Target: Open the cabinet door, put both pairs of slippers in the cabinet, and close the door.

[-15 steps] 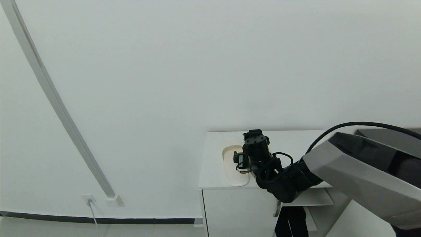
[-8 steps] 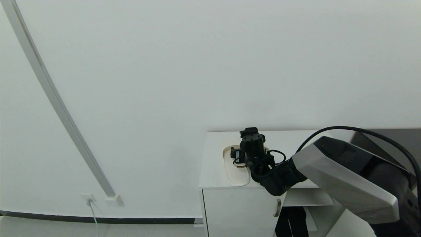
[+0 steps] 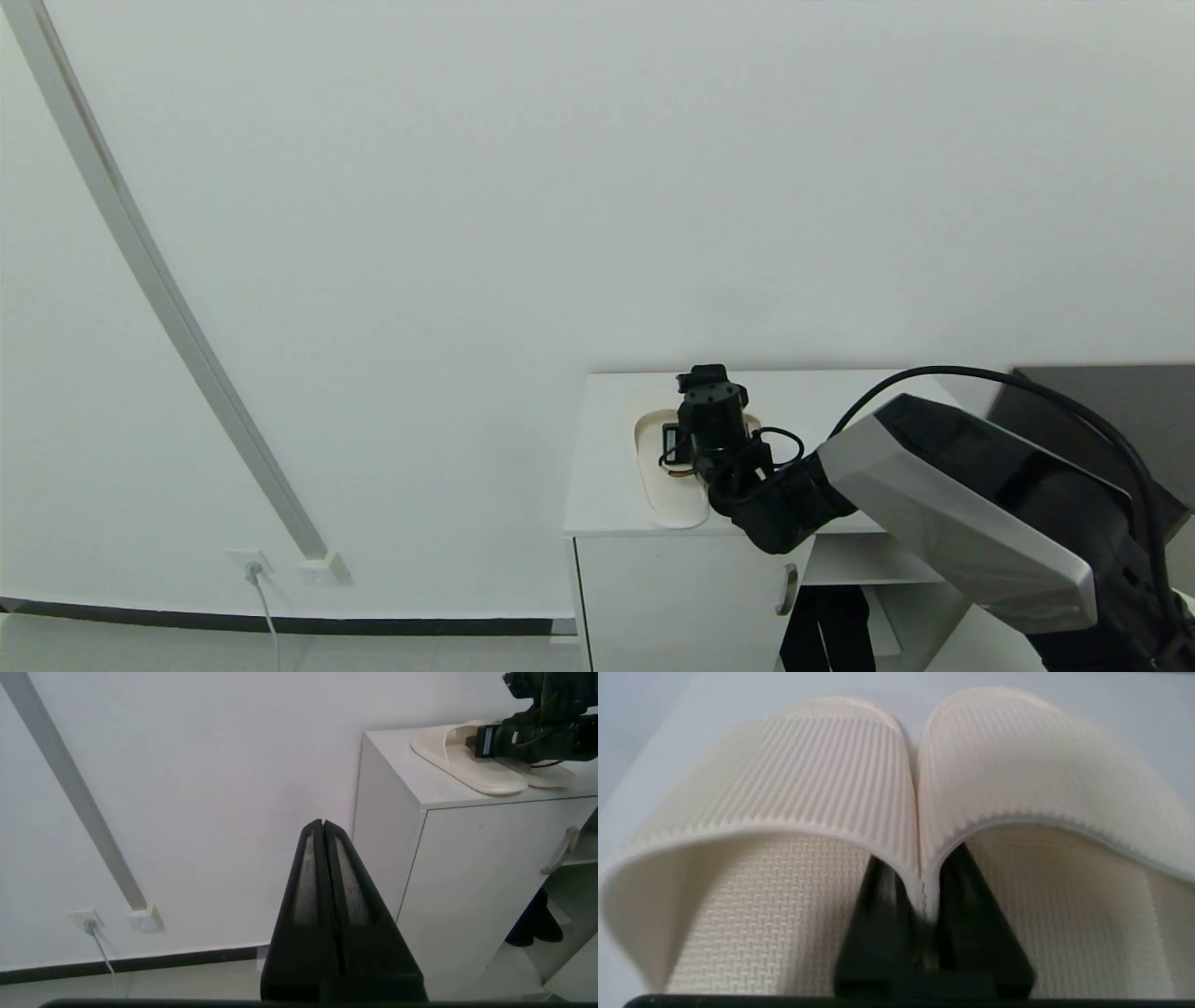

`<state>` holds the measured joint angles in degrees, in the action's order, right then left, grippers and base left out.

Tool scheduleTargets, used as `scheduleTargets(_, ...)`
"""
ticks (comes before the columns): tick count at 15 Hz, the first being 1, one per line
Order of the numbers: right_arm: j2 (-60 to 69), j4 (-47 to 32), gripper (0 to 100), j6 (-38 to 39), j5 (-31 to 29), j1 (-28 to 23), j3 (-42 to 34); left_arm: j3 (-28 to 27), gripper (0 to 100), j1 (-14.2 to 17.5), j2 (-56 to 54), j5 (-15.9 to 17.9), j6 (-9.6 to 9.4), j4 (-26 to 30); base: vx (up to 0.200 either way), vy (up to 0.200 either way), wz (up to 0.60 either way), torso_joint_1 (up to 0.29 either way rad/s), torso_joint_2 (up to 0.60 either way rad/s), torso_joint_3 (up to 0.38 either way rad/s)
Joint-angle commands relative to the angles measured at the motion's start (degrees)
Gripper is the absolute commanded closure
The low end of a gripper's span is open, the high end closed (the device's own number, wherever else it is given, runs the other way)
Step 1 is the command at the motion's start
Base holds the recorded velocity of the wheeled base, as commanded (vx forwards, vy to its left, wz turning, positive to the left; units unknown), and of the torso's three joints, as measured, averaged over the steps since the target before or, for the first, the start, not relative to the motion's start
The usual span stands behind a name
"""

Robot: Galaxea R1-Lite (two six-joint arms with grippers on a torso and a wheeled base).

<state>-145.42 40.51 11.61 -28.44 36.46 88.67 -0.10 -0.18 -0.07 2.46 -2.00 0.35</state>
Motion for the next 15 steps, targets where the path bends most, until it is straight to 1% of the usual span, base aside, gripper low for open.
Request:
scheduleTargets(1, 0.49, 0.1, 100, 0.0, -0.04, 0.1, -0.34, 0.01, 100, 0.01, 0.07, 0.0, -0.02, 0.0, 0.0, 0.0, 0.0, 0.0, 0.0, 0.0)
scheduleTargets(4, 4.97, 0.1, 100, -0.27, 0.05, 0.19, -3.42, 0.01, 100, 0.01, 0.07, 0.0, -0.02, 0.0, 0.0, 0.0, 0.0, 0.0, 0.0, 0.0)
scheduleTargets(8, 20.18, 2.91, 100, -1.23, 7.08, 0.89, -18.19, 0.01, 100, 0.01, 0.07, 0.0, 0.15, 0.0, 0.0, 0.0, 0.0, 0.0, 0.0, 0.0)
scheduleTargets(11, 30.28, 9.59, 100, -7.12, 15.43, 1.07, -33.57, 0.01, 100, 0.01, 0.07, 0.0, 0.15, 0.0, 0.0, 0.0, 0.0, 0.0, 0.0, 0.0)
scheduleTargets(13, 34.68, 13.19, 100, -8.09, 17.81, 1.42, -41.83, 0.01, 100, 0.01, 0.07, 0.0, 0.15, 0.0, 0.0, 0.0, 0.0, 0.0, 0.0, 0.0)
scheduleTargets(15, 38.9, 15.39, 100, -8.18, 22.82, 1.42, -48.24, 0.01, 100, 0.01, 0.07, 0.0, 0.15, 0.0, 0.0, 0.0, 0.0, 0.0, 0.0, 0.0)
